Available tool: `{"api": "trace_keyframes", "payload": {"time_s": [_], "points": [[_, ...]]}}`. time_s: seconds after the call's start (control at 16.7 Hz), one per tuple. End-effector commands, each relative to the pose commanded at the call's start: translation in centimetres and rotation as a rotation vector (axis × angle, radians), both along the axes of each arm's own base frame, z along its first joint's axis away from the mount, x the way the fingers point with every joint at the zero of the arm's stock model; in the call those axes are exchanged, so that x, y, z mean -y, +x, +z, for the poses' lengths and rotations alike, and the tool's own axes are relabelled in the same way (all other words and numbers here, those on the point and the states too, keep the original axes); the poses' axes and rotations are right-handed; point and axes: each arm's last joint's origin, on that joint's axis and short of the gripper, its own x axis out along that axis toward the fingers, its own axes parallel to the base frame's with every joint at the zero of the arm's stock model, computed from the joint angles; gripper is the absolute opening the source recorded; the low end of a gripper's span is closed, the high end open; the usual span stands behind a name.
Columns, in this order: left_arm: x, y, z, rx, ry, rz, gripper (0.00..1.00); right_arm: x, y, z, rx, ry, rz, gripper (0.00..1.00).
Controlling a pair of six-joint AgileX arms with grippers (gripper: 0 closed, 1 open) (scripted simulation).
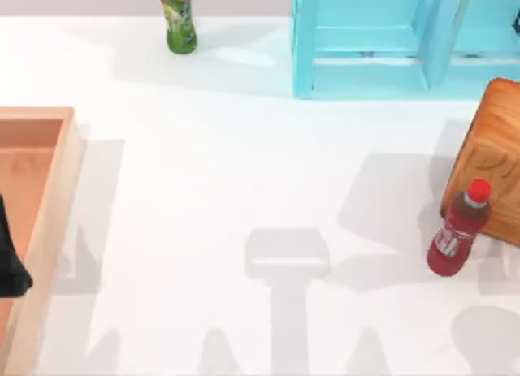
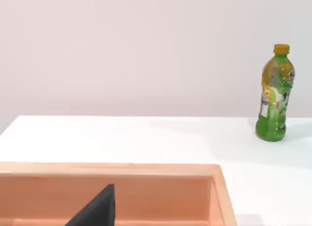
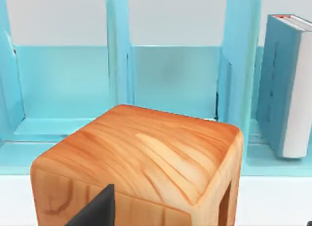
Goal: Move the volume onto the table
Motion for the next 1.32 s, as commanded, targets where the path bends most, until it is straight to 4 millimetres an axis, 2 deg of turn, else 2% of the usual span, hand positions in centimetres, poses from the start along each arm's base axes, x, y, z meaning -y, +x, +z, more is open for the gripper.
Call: {"api": "trace_keyframes", "payload": {"time_s": [0.18, 0.3, 0.48, 0.66, 0.84, 1.02, 1.14, 1.32], "points": [[0.0, 0.0, 0.0, 0.0, 0.0, 0.0, 1.0, 0.0, 0.0, 0.2, 0.003, 0.0, -0.001, 1.0], [0.0, 0.0, 0.0, 0.0, 0.0, 0.0, 1.0, 0.1, 0.2, 1.1, 0.018, -0.001, -0.002, 1.0], [0.0, 0.0, 0.0, 0.0, 0.0, 0.0, 1.0, 0.4, 1.1, 3.2, 0.043, -0.004, -0.006, 1.0], [0.0, 0.0, 0.0, 0.0, 0.0, 0.0, 1.0, 1.0, 3.4, 5.8, 0.056, -0.01, -0.013, 1.0], [0.0, 0.0, 0.0, 0.0, 0.0, 0.0, 1.0, 2.3, 7.4, 7.8, 0.06, -0.015, -0.023, 1.0], [0.0, 0.0, 0.0, 0.0, 0.0, 0.0, 1.0, 4.4, 12.8, 8.2, 0.06, -0.018, -0.034, 1.0], [0.0, 0.0, 0.0, 0.0, 0.0, 0.0, 1.0, 6.2, 16.5, 7.2, 0.058, -0.019, -0.041, 1.0], [0.0, 0.0, 0.0, 0.0, 0.0, 0.0, 1.0, 9.2, 21.3, 3.6, 0.046, -0.017, -0.047, 1.0]]}}
